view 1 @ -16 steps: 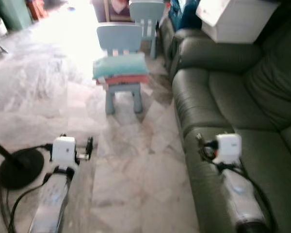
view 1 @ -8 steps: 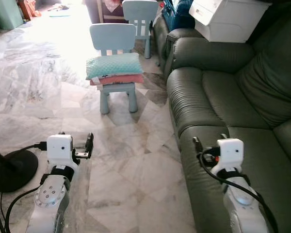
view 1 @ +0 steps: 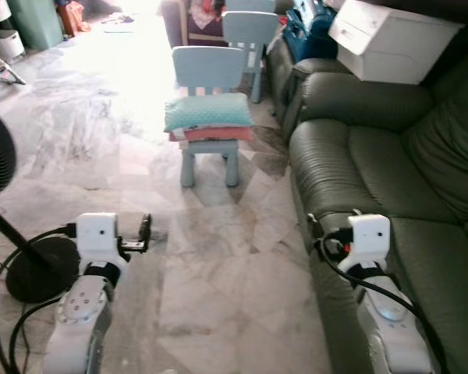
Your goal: Move the pillow to the sofa
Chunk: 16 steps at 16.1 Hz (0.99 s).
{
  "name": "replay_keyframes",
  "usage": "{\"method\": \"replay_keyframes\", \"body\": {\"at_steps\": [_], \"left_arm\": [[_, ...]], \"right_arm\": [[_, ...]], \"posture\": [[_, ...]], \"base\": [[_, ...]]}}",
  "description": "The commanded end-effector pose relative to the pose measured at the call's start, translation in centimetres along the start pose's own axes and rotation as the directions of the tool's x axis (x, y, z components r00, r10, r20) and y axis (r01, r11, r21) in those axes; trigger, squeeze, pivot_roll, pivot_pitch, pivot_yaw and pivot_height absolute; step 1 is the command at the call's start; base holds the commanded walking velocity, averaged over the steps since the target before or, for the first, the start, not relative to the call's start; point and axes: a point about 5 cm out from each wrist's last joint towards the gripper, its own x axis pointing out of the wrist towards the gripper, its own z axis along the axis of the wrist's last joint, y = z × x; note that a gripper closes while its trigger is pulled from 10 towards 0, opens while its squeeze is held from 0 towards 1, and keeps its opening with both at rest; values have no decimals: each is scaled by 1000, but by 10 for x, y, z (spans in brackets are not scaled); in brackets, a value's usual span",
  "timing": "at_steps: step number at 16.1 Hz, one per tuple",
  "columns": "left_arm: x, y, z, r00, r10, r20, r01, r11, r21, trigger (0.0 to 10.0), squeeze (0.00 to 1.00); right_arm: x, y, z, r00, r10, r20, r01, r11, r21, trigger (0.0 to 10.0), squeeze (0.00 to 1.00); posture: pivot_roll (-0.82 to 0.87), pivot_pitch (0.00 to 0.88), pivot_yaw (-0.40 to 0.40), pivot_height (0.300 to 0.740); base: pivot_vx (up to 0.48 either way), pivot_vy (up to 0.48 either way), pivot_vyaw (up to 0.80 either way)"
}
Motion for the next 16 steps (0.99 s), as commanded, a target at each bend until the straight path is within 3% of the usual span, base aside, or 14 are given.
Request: {"method": "replay_keyframes", "body": {"at_steps": [1, 8, 16], "left_arm": [[3, 0, 4, 1000, 8, 5, -8, 1000, -5, 10000, 0], [14, 3, 10, 999, 34, 3, -34, 999, -22, 10000, 0], [25, 0, 21, 999, 22, 28, -22, 1000, -20, 10000, 0]], "right_arm": [[-1, -6, 2, 1000, -27, -4, 27, 1000, 7, 10000, 0], [-1, -7, 4, 999, -37, -6, 37, 999, 19, 10000, 0], [-3, -8, 5, 999, -43, -12, 44, 999, 23, 10000, 0]], "posture": [[-58, 55, -51, 740], [-71, 54, -46, 740], [-82, 56, -43, 740]], "base": [[0, 469, 0], [0, 468, 0], [0, 0, 0]]}}
